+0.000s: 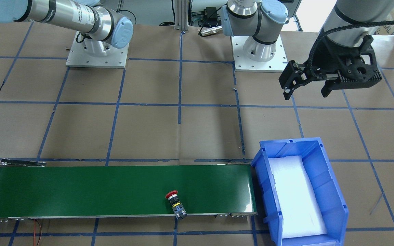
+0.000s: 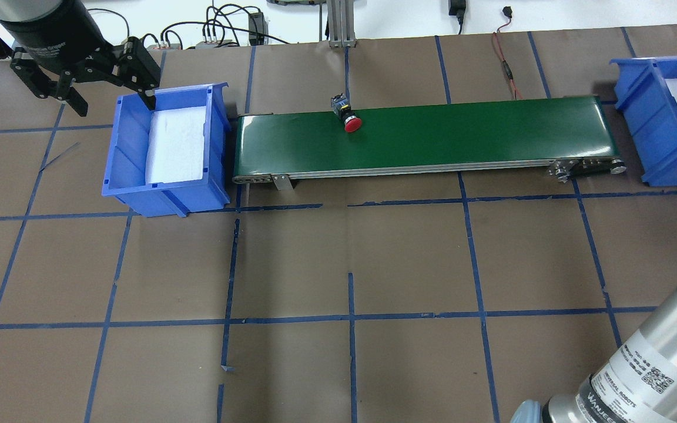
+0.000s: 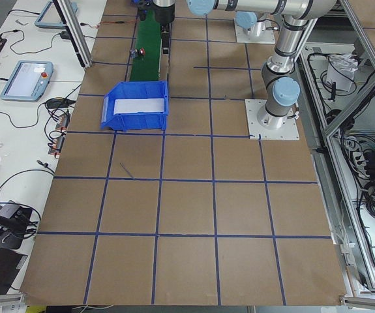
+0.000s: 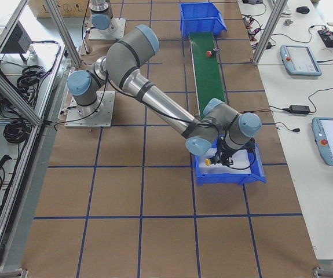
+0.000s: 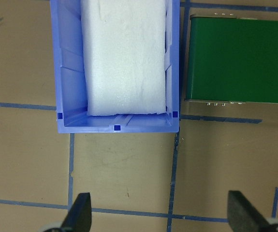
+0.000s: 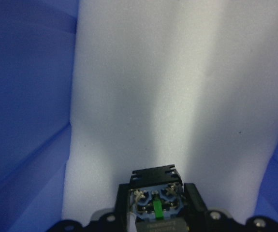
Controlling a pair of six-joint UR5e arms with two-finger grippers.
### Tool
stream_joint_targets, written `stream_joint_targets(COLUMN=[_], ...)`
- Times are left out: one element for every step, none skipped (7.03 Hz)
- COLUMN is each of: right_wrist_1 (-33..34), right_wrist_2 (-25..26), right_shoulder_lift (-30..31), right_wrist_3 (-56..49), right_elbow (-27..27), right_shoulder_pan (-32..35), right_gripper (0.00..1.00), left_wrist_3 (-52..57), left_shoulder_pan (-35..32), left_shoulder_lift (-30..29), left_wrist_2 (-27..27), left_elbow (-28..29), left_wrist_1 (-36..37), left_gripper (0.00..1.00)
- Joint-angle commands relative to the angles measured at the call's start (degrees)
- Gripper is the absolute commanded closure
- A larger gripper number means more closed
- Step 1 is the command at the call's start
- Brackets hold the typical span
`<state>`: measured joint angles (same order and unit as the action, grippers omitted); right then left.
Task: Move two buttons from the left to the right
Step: 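Raise the right gripper out of the bin and move it back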
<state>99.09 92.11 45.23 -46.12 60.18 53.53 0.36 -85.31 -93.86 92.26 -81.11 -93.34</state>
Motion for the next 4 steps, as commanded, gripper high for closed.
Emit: stream_joint_targets(right_wrist_1=[-0.03, -0.03, -0.03, -0.03], right_wrist_2=[0.0, 0.0, 0.0, 0.0], right_shoulder_lift=[0.03, 0.03, 0.03, -0.05], right_wrist_3=[-0.02, -0.02, -0.02, -0.02], right_elbow=[-0.06, -0.06, -0.06, -0.06], right_shoulder_pan=[0.0, 0.0, 0.0, 0.0], right_gripper=[0.51, 0.5, 0.49, 0.49], left_wrist_3=[-0.01, -0.01, -0.01, -0.01], left_shoulder_pan=[0.06, 0.06, -0.03, -0.03], left_shoulder_lift=[-0.01, -0.09, -0.09, -0.09], left_wrist_2=[-0.15, -0.15, -0.15, -0.24], left_elbow=[-0.01, -0.01, -0.01, -0.01], left_wrist_1=[0.0, 0.0, 0.0, 0.0], left_gripper=[0.0, 0.0, 0.0, 0.0])
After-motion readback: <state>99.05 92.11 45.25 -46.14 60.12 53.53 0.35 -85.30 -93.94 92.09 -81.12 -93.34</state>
